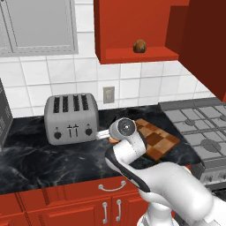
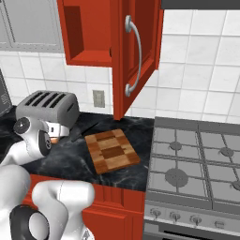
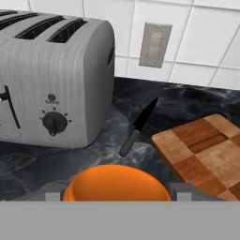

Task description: Pick the bread, place it on the cutting board, pick the jam, place it on the counter, and close the cabinet.

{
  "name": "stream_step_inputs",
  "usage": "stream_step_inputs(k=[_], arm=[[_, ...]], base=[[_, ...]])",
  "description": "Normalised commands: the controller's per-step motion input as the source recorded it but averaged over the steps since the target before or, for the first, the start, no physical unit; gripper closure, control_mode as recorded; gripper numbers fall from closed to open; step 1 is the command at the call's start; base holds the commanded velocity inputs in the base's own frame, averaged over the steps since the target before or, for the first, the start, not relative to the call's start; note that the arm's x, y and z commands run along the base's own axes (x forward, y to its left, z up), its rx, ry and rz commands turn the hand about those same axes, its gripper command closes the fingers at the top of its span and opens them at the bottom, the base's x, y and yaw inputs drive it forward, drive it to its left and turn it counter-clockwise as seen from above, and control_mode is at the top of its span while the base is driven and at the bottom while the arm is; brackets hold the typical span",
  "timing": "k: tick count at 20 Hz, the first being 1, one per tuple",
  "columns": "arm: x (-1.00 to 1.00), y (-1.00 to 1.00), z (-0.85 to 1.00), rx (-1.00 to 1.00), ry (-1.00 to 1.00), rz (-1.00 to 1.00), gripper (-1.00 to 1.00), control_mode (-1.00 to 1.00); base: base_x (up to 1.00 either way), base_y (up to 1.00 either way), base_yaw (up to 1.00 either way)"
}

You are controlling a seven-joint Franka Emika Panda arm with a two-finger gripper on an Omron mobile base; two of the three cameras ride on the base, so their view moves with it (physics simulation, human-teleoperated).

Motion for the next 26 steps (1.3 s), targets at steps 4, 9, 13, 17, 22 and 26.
stream_step_inputs(k=[4, 9, 13, 17, 22, 26], arm=[[0.00, 0.08, -0.21, 0.00, 0.02, 0.00, 1.00, -1.00], [0.00, 0.06, -0.19, 0.00, 0.03, 0.00, 1.00, -1.00], [0.00, 0.03, -0.15, 0.00, 0.03, 0.00, 1.00, -1.00], [0.00, 0.03, -0.16, 0.00, 0.03, 0.00, 1.00, -1.00], [0.00, 0.05, -0.19, 0.00, 0.01, 0.00, 1.00, -1.00], [0.00, 0.01, -0.21, 0.00, 0.00, 0.00, 1.00, -1.00]], base=[[0.00, 0.00, 0.00], [0.00, 0.00, 0.00], [0.00, 0.00, 0.00], [0.00, 0.00, 0.00], [0.00, 0.00, 0.00], [0.00, 0.00, 0.00]])
